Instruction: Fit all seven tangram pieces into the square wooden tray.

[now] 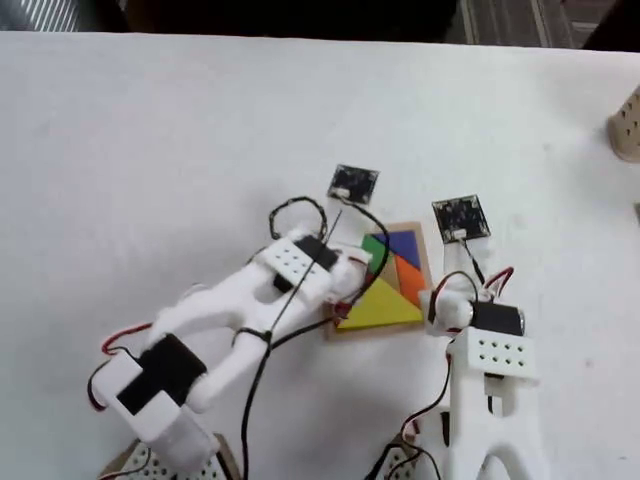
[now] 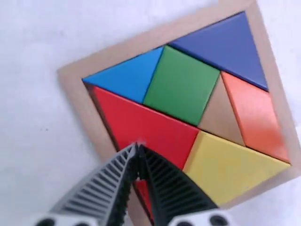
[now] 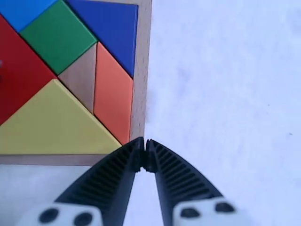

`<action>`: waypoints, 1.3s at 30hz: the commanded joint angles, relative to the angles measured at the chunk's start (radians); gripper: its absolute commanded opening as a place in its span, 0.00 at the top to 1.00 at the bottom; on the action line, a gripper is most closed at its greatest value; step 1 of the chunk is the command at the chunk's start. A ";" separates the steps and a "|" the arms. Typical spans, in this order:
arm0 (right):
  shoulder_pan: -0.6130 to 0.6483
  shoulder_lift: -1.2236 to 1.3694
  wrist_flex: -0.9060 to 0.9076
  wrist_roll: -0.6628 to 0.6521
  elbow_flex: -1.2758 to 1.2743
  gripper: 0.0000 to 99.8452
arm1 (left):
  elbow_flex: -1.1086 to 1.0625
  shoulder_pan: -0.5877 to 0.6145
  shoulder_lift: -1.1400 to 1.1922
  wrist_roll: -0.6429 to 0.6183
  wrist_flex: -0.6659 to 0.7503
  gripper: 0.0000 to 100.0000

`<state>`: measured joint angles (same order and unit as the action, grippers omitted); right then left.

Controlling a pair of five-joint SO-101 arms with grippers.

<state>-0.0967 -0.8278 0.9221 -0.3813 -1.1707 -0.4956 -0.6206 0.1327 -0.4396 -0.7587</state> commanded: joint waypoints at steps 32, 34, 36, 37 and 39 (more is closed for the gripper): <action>0.059 -0.349 -0.030 0.006 -0.155 0.98 | -0.250 0.349 -0.507 0.181 -0.092 0.98; 0.076 -0.483 -0.024 0.000 -0.216 0.98 | -0.348 0.403 -0.602 0.184 -0.038 0.98; 0.081 -0.618 0.028 -0.052 -0.267 0.98 | -0.457 0.429 -0.696 0.244 0.003 0.98; 0.084 -0.682 0.062 -0.072 -0.290 0.98 | -0.512 0.438 -0.740 0.285 0.018 0.98; 0.085 -0.806 0.111 -0.084 -0.331 0.98 | -0.611 0.460 -0.828 0.344 0.038 0.98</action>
<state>-0.0261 -1.4523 0.9789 -0.4304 -1.4745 -0.9498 -0.2094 -0.5056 -0.2002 -0.7818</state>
